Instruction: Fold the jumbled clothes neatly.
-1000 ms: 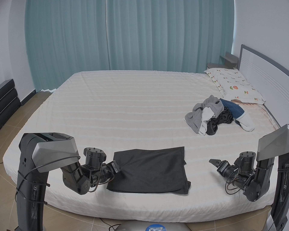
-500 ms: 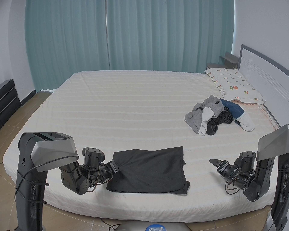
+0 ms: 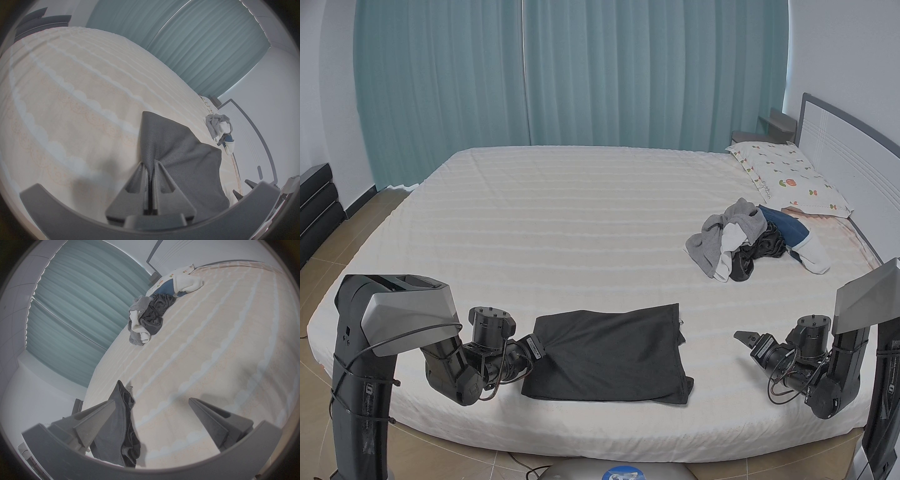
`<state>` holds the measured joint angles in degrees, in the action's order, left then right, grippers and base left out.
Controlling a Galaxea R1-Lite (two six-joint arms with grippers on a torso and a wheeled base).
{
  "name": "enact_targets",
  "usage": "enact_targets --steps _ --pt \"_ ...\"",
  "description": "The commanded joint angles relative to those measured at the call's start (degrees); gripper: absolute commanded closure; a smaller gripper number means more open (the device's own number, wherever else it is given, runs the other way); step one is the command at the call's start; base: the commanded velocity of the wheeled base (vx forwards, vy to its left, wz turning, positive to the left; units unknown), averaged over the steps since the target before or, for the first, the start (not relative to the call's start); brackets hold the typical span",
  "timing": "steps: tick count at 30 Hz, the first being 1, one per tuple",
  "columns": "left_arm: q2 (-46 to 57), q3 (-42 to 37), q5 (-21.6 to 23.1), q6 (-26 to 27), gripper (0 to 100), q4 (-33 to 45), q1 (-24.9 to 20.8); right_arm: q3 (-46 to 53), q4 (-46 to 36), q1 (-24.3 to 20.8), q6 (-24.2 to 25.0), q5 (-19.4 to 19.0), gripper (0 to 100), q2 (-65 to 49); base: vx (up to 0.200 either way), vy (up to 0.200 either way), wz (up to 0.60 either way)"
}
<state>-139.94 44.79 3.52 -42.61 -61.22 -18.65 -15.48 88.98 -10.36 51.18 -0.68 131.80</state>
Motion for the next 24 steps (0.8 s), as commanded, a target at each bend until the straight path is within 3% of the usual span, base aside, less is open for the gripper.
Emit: enact_targets --steps 1,24 --pt "0.2 -0.1 0.0 0.0 100 0.0 0.2 0.0 0.5 0.0 0.0 0.0 0 0.2 0.000 0.200 0.00" --pt "1.2 -1.4 -1.2 -1.7 100 0.0 2.5 -0.1 0.5 0.2 0.0 0.1 0 0.6 0.000 0.200 0.00"
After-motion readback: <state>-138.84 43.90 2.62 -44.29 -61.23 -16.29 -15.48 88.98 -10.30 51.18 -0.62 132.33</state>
